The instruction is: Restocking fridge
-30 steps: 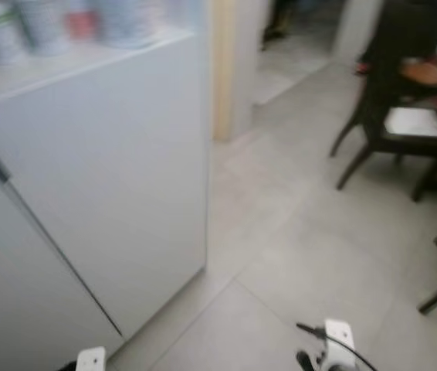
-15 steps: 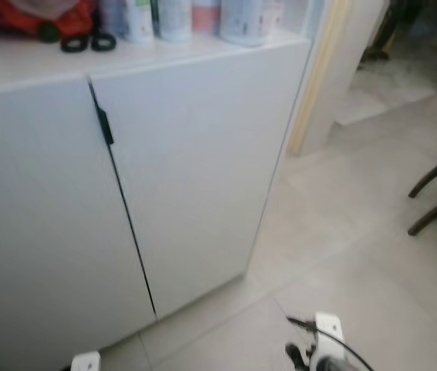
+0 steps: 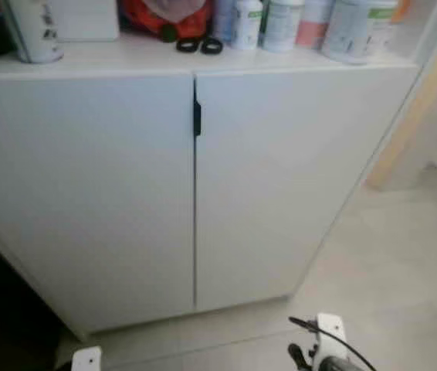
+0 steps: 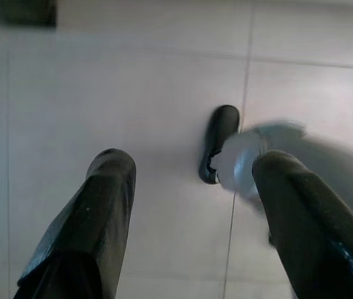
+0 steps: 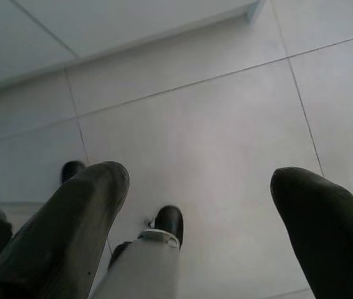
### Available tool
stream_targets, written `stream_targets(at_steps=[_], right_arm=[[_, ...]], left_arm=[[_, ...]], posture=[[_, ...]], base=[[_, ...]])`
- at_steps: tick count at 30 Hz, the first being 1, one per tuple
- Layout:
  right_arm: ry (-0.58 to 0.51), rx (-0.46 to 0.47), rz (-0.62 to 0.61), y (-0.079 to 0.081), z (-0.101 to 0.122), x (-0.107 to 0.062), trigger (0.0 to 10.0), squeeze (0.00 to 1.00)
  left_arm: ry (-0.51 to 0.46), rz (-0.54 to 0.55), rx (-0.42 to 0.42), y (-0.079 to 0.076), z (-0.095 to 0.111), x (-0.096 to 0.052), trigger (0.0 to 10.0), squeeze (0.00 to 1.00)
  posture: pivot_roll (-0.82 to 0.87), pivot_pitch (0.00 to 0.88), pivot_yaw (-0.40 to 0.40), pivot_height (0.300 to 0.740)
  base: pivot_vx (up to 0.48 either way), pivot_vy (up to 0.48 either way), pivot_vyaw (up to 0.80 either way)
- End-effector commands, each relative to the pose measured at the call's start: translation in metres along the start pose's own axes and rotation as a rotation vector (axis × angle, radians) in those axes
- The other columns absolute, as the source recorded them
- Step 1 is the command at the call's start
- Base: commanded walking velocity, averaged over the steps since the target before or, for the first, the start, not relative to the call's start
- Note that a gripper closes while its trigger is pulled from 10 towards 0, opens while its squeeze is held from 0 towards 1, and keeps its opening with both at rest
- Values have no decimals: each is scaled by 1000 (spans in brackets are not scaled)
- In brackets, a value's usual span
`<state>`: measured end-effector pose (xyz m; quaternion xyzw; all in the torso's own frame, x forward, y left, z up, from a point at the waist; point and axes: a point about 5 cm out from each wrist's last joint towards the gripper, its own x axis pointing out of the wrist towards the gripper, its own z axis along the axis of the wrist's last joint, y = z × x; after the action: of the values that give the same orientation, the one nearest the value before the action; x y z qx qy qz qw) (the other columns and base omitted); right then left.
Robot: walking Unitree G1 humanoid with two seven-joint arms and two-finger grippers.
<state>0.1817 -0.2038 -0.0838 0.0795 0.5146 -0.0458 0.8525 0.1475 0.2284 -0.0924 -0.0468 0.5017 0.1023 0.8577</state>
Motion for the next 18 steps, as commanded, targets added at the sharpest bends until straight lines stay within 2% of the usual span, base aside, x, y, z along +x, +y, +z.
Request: stream_targets(at_steps=[1,8,11,18], right_arm=[[-15,2,11,5,6,1,10000,0],[-14,6,9,4,6,1,10000,0],[-15,38,8,5,5,1,10000,0],[-17,42,5,5,4,1,10000,0]], left_arm=[[5,12,-6,4,1,0,10000,0],[6,13,-6,4,1,0,10000,0],[5,14,-7,4,1,0,10000,0],[4,10,-10,4,0,0,10000,0]], posture=[[18,0,-67,740],[19,0,-69,740],[19,0,-69,740],[14,0,-62,740]], base=[[0,0,800],[0,0,800],[0,0,0],[0,0,0]])
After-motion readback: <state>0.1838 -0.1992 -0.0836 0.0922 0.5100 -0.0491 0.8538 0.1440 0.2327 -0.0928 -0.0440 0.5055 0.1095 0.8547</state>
